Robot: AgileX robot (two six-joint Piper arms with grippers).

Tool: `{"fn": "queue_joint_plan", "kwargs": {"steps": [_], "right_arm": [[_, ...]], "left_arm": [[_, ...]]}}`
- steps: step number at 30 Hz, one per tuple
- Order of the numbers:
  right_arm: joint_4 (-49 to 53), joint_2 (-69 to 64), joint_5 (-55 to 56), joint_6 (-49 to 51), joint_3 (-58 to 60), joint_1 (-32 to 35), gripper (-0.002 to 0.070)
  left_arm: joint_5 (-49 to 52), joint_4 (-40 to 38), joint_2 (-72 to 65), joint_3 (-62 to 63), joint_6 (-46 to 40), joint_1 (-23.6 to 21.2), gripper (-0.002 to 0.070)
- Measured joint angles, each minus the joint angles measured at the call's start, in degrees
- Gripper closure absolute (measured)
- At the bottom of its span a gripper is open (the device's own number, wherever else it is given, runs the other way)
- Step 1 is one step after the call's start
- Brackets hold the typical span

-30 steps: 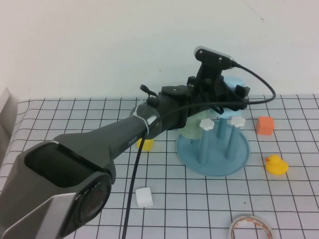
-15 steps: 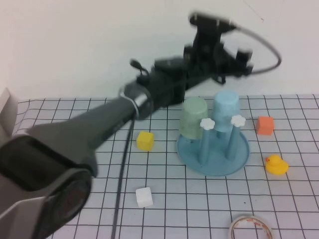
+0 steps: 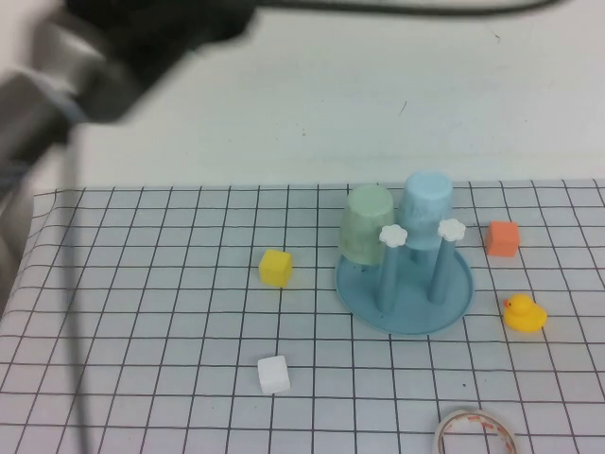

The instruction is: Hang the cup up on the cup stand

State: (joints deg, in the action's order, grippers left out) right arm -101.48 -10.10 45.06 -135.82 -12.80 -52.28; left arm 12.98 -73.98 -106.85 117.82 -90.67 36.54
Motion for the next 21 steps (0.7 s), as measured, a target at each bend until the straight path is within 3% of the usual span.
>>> {"fn": "queue_joint_plan", "kwargs": {"steps": [7, 12, 21], "right_arm": [[0.0, 0.0, -1.01, 0.39, 0.0, 0.0, 0.0678], [0.0, 0.0, -6.89, 0.5, 0.0, 0.0, 0.0678], [0.0, 0.0, -17.13, 0.52, 0.1, 0.0, 0.0678]], "left_arm": [[4.76, 15.51, 11.97, 0.36, 10.98, 0.0, 0.0673], [11.74, 32.28, 20.4, 0.46, 27.05, 0.0, 0.0675], [26.6, 55.95, 31.44, 0.58, 46.79, 0.0, 0.0675]]}}
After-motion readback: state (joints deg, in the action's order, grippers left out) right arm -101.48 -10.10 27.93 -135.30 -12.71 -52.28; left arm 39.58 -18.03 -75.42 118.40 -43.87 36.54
